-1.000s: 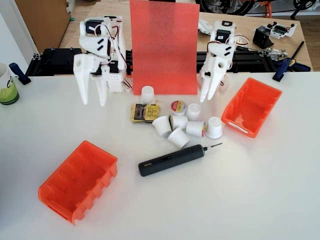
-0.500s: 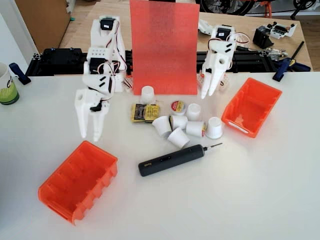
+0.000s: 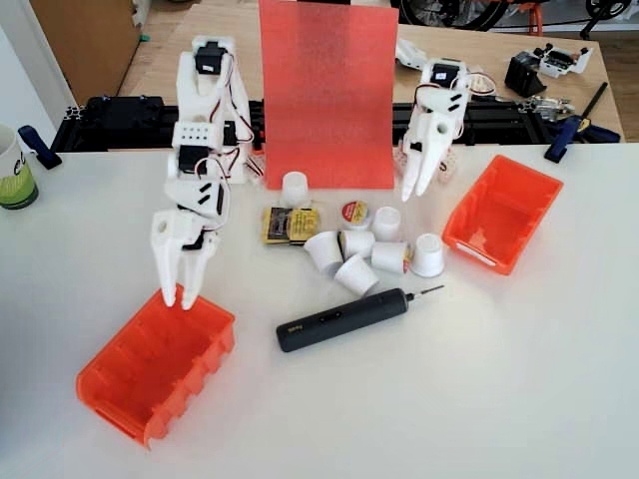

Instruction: Sort the coffee pods, blue into left, red into right

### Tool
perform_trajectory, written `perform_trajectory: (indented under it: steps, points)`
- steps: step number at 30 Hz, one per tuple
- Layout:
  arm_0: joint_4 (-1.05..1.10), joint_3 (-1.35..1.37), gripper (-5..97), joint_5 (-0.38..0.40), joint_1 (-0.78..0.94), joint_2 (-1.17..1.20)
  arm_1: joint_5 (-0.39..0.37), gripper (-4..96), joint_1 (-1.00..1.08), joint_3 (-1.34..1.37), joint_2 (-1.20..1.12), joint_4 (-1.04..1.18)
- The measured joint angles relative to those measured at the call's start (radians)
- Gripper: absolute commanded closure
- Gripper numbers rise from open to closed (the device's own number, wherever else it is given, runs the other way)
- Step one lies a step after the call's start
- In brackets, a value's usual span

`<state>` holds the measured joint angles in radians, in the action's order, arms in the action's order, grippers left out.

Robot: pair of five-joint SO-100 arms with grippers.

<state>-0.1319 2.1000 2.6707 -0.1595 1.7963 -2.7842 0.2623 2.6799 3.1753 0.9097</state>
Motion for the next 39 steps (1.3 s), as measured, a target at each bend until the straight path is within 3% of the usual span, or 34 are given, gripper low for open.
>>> perform_trajectory:
  steps: [4, 9, 15, 29, 31, 34, 37, 39]
  points:
    - [-0.206, -0.017, 69, 0.031, 0.002, 0.052, 0.005, 66.8, 0.000, 0.003, -0.005, 0.009]
    - [-0.270, -0.017, 68, 0.057, 0.009, 0.057, 0.005, 66.9, 0.000, 0.003, 0.014, 0.009]
    - [-0.402, -0.081, 69, 0.178, 0.005, 0.011, 0.020, 66.9, 0.000, 0.003, 0.014, 0.009]
    - [-0.416, -0.202, 68, 0.181, -0.018, -0.187, 0.023, 67.2, 0.000, 0.002, 0.071, 0.087]
    - [-0.416, -0.210, 74, 0.196, -0.018, -0.219, 0.023, 67.2, 0.000, 0.002, 0.071, 0.097]
    - [-0.417, -0.209, 97, 0.273, -0.018, -0.249, 0.023, 67.2, 0.000, 0.002, 0.071, 0.097]
    - [-0.434, -0.186, 97, 0.407, -0.018, -0.247, 0.023, 67.4, 0.000, 0.002, 0.071, 0.097]
    - [-0.480, -0.181, 97, 0.451, -0.017, -0.249, 0.023, 67.4, 0.000, 0.002, 0.071, 0.097]
